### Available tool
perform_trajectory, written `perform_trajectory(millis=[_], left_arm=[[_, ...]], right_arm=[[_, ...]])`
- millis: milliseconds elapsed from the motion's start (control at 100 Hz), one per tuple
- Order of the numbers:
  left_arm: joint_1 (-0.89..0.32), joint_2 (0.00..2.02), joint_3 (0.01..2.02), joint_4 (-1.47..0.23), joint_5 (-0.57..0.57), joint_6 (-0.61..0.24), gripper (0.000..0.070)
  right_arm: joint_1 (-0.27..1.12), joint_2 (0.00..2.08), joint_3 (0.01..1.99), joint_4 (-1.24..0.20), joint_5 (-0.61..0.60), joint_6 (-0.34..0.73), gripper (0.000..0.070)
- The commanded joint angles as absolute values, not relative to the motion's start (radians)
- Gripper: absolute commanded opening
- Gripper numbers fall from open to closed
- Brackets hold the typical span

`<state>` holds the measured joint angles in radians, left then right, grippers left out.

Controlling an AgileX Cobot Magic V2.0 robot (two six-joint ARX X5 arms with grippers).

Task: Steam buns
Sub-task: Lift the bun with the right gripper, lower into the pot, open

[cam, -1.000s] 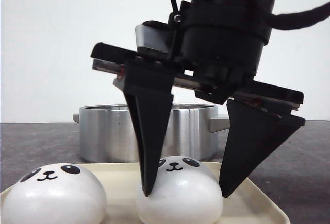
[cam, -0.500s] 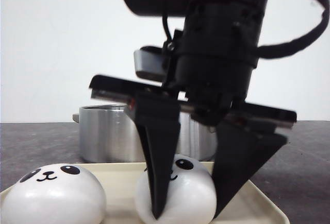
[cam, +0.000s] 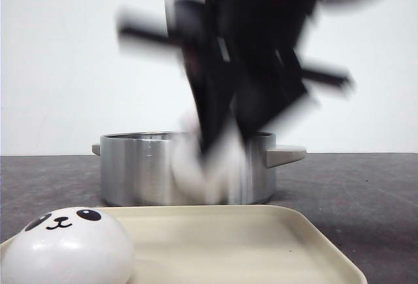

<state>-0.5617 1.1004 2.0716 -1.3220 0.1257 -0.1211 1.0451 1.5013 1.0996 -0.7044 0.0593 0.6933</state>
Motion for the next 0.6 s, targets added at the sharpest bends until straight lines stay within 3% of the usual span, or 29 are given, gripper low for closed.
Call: perform_trajectory(millis=[0,280,590], left_arm=[[-0.57,1.111,2.093,-1.308,0.123,-0.108,0.0552],[-0.57,1.118,2.093,-1.306,0.123,-0.098,0.0552],[-0.57,1.129,2.093,-1.306,0.122,-0.089,0.0552]], right_arm=[[1.045,1.493,1.185,-0.69,0.083,0.635,0.0],[0.85,1.557,1.359,-0.683,0.072,0.485,0.0],[0.619,1.732,1.375,-0.651,-0.136,0.461,0.0]])
